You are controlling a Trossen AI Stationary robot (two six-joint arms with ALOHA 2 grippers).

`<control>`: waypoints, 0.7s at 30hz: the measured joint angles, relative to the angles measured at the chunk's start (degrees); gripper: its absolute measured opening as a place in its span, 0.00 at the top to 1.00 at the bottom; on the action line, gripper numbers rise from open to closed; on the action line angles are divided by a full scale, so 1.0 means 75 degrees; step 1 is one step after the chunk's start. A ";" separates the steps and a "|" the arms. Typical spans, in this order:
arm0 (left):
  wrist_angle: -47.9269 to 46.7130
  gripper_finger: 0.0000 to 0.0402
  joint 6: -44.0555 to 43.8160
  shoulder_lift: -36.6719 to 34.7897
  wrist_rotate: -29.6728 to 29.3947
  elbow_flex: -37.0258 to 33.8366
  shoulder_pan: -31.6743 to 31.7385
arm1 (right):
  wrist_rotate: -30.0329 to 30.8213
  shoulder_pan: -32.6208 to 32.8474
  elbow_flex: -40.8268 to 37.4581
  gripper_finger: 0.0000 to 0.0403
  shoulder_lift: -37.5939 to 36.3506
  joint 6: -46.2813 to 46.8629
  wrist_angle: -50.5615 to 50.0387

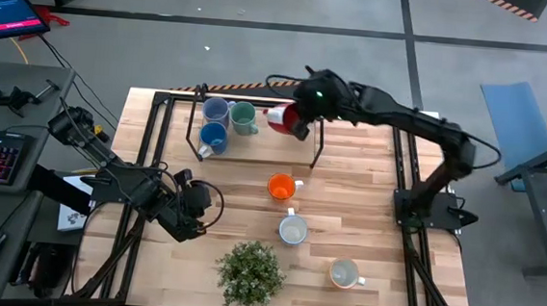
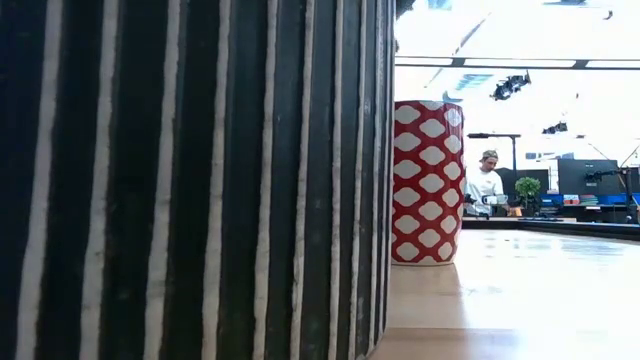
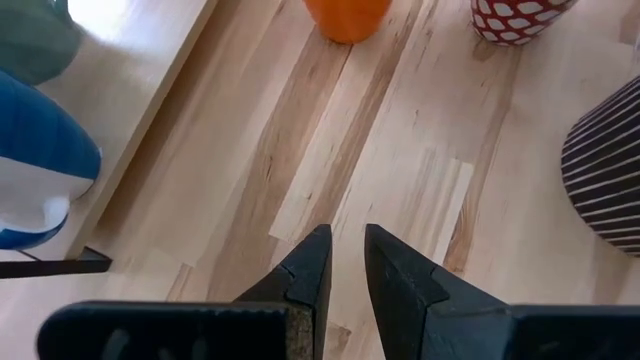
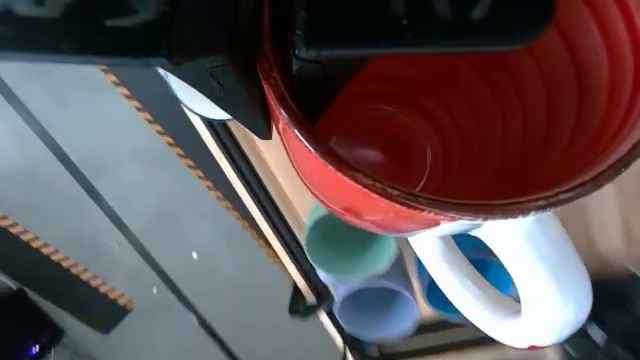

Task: Place coffee mugs
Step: Put the red mug on the shelf

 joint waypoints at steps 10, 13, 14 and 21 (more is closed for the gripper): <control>0.0000 0.86 -0.0034 0.0000 -0.0003 0.0000 0.0000 | -0.0021 -0.0267 0.1351 1.00 0.1512 -0.0442 -0.2178; 0.0000 0.86 -0.0034 0.0000 -0.0006 0.0001 0.0000 | -0.0115 -0.0240 0.0959 1.00 0.1502 -0.0439 -0.2182; 0.0000 0.86 -0.0033 0.0000 -0.0006 0.0000 0.0002 | -0.0231 -0.0242 0.0846 1.00 0.1514 -0.0436 -0.2219; 0.0000 0.86 -0.0031 0.0000 -0.0038 0.0003 0.0000 | -0.0361 -0.0245 0.0031 1.00 0.1500 -0.0436 -0.2102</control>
